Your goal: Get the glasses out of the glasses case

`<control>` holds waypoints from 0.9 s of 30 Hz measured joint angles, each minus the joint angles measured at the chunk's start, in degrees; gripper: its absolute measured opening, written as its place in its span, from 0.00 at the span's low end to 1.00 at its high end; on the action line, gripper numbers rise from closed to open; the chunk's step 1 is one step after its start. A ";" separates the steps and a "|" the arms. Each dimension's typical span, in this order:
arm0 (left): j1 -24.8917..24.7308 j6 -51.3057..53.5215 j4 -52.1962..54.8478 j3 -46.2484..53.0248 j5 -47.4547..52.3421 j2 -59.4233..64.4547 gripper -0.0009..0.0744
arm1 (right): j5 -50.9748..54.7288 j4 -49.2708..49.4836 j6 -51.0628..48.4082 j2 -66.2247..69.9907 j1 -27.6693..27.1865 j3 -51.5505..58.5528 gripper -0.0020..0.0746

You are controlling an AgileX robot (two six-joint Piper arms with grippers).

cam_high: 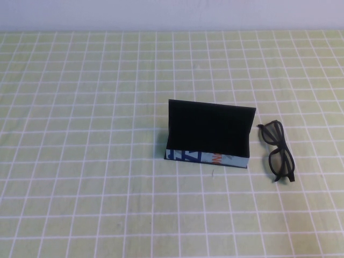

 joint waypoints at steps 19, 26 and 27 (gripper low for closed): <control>0.00 0.00 0.00 0.04 1.31 -0.13 0.01 | 21.98 2.01 -2.83 -8.71 -0.60 2.16 0.00; 0.00 0.00 0.00 0.04 1.31 -0.13 0.01 | 22.10 2.01 -2.97 -8.71 -0.60 2.16 0.00; 0.00 0.00 0.00 0.04 1.31 -0.13 0.01 | 22.10 2.01 -2.97 -8.71 -0.60 2.16 0.00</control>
